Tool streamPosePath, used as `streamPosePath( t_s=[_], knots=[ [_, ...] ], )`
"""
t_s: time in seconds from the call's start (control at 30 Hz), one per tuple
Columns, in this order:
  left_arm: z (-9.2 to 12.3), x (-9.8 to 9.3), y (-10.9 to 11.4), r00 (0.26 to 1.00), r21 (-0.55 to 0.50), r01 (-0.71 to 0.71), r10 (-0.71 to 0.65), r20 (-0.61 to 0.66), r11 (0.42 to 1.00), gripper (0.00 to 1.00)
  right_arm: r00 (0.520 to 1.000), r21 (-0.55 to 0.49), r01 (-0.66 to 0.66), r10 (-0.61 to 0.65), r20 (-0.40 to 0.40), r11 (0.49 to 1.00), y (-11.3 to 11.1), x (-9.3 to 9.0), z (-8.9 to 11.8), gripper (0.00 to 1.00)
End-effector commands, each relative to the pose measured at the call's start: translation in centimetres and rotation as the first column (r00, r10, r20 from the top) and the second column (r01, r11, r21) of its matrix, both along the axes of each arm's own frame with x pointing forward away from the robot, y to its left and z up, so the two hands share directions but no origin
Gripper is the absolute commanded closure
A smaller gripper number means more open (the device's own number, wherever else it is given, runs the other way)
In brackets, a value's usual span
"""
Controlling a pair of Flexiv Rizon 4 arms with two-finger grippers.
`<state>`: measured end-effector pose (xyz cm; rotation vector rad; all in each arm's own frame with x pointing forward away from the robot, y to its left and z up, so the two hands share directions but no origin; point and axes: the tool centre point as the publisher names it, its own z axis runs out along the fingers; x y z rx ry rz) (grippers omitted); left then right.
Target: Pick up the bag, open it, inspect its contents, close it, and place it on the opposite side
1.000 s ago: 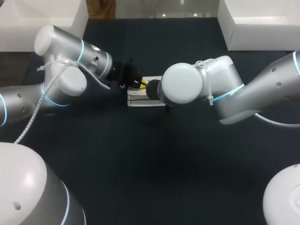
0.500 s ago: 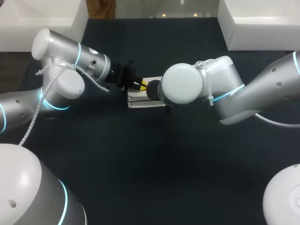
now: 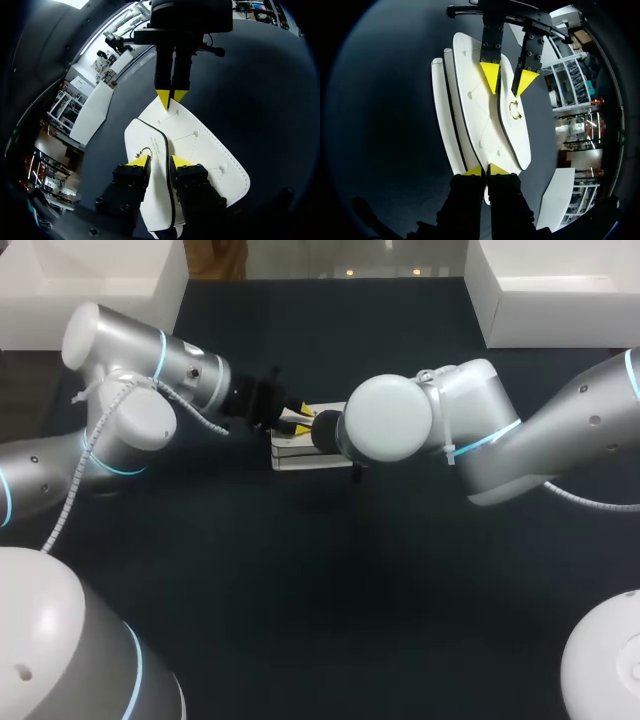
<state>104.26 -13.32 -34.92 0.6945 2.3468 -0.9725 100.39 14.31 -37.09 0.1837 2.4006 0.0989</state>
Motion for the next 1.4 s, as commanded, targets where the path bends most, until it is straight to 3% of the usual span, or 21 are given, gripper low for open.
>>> streamPosePath(
  t_s=[0.03,0.1,0.3,0.73,1.13,1.4],
  knots=[
    [-0.1,-0.4,-0.4,0.999,-0.011,0.004,-0.004,0.034,1.000,0.81,1.000,0.000,0.001,-0.001,0.002,1.000,0.0,0.1,-0.1,1.00],
    [-0.1,-0.4,-0.5,0.999,-0.007,0.007,-0.007,0.048,1.000,1.00,1.000,0.000,0.001,-0.001,0.002,1.000,0.0,0.1,-0.1,1.00],
    [-0.5,-0.2,-0.4,0.999,0.024,-0.006,0.005,0.049,1.000,1.00,1.000,0.000,0.001,-0.001,0.002,1.000,0.0,0.1,-0.1,1.00],
    [-0.4,-0.9,2.0,0.998,0.026,-0.014,0.012,0.064,1.000,1.00,1.000,0.000,0.001,-0.001,0.002,1.000,0.0,0.1,-0.1,1.00],
    [-1.1,0.4,-1.0,0.996,0.036,-0.046,0.044,0.079,0.998,1.00,1.000,0.000,0.001,-0.001,0.002,1.000,0.0,0.1,-0.1,1.00],
    [-1.0,0.8,-0.3,0.989,0.039,-0.121,0.117,0.093,0.992,1.00,1.000,0.000,0.001,-0.001,0.002,1.000,0.0,0.1,-0.1,1.00]
  ],
)
